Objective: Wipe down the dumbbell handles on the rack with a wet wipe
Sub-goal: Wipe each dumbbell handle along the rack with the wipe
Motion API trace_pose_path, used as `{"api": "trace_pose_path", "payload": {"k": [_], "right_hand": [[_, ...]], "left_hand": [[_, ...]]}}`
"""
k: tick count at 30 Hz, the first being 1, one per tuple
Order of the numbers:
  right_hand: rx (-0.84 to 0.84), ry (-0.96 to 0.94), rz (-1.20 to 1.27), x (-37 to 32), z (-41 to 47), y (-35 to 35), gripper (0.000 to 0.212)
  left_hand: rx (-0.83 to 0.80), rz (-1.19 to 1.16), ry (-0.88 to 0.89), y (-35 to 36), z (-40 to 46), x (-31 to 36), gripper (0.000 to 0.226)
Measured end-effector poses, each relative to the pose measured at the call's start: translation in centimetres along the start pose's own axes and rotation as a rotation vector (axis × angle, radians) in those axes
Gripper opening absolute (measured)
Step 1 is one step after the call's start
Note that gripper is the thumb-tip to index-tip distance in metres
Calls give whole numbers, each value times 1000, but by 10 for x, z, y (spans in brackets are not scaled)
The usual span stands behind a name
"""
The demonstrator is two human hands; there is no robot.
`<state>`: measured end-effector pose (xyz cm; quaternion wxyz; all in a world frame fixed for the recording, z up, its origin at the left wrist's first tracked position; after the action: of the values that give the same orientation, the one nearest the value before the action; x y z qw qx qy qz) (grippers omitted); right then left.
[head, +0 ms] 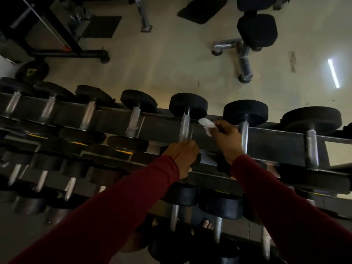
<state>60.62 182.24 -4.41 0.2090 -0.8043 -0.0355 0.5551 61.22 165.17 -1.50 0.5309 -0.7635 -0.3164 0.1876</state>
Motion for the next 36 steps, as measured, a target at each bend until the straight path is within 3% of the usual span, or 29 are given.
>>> {"api": "trace_pose_path", "payload": {"k": [3, 5, 8, 10, 11, 14, 18, 20, 25, 27, 30, 33, 36], "right_hand": [[-61, 50, -23, -1, -3, -1, 20], [-85, 136, -48, -2, -1, 0, 19], [-115, 302, 61, -7, 7, 13, 6], [-126, 367, 138, -13, 17, 29, 14], [-134, 364, 108, -17, 24, 38, 16], [-97, 264, -279, -34, 42, 56, 24], [-11, 168, -475, -47, 49, 65, 25], [-68, 179, -600, -42, 43, 69, 26], [-220, 246, -632, -12, 25, 73, 20], [-163, 305, -478, -15, 30, 72, 17], [-45, 274, -305, -29, 43, 67, 11], [27, 116, -360, -35, 47, 66, 9], [-36, -101, -567, -32, 25, 72, 15]], "left_hand": [[80, -229, -94, 4, -1, -8, 58], [161, -522, -234, 8, -6, -20, 45], [498, -1237, -598, 11, -11, -37, 17], [763, -1562, -910, 8, -7, -42, 19], [817, -1646, -1060, 7, -2, -42, 22], [757, -1482, -1314, 8, 8, -42, 32], [745, -1331, -1325, 14, 11, -46, 42], [722, -1306, -1312, 16, 14, -47, 42], [717, -1304, -1334, 14, 14, -48, 34], [724, -1323, -1333, 11, 13, -47, 24], [762, -1350, -1347, 13, 13, -48, 27], [801, -1374, -1352, 19, 14, -48, 31], [832, -1369, -1339, 23, 16, -48, 26]]}}
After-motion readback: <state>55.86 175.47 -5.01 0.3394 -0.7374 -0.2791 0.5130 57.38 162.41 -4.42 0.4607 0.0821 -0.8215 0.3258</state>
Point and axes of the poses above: each hand's wrist, its own z-axis towards the middle knuckle, its own y-axis out of the palm, x = y × z, the point moved 2 cm from there along z, towards the middle knuckle, and after that the axes turned 8 degrees about -z, right-handed, at the moved point
